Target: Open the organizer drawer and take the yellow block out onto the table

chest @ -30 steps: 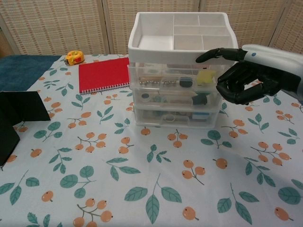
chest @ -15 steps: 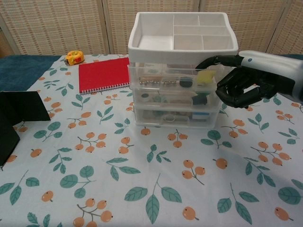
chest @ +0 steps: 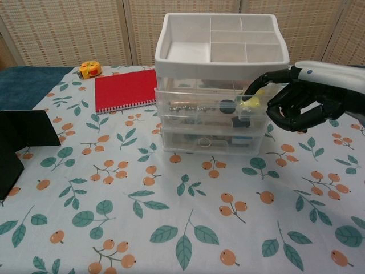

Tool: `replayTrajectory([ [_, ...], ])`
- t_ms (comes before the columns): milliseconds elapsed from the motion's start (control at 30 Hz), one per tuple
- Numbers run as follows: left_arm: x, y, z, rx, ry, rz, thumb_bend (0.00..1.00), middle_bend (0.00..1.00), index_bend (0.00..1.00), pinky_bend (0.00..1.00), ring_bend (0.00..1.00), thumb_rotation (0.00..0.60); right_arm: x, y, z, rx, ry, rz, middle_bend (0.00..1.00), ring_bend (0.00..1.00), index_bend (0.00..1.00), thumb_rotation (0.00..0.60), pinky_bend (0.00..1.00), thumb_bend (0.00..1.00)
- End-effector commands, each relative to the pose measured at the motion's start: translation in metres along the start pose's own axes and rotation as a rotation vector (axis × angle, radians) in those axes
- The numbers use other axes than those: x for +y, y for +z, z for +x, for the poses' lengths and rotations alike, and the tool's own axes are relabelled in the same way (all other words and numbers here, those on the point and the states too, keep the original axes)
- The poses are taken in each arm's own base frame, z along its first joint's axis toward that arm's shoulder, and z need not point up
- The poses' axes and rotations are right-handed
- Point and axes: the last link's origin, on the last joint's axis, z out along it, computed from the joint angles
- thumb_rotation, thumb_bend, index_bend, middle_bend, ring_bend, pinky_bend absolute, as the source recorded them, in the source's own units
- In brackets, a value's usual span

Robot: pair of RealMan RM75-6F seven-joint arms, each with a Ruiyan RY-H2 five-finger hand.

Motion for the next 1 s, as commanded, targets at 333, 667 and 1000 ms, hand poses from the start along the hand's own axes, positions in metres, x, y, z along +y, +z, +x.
replayTrajectory([
  [333, 0.001, 0.0, 0.0, -0.001, 0.002, -0.005, 0.2, 0.06, 0.08, 0.11, 0.07, 0.6, -0.001, -0.027, -0.005, -0.052, 0.006, 0.005, 0.75, 0.79, 0.3, 0.6, 0.67, 0.56],
  [667, 0.003, 0.001, 0.0, -0.001, 0.004, -0.01, 0.2, 0.06, 0.08, 0.11, 0.07, 0.6, 0.0, -0.044, -0.004, -0.064, 0.021, 0.005, 0.75, 0.8, 0.3, 0.6, 0.67, 0.56],
  [1000, 0.006, 0.002, 0.0, -0.001, 0.004, -0.023, 0.2, 0.06, 0.08, 0.11, 0.07, 0.6, -0.002, -0.063, -0.008, -0.094, 0.015, 0.015, 0.75, 0.8, 0.3, 0.6, 0.67, 0.56],
])
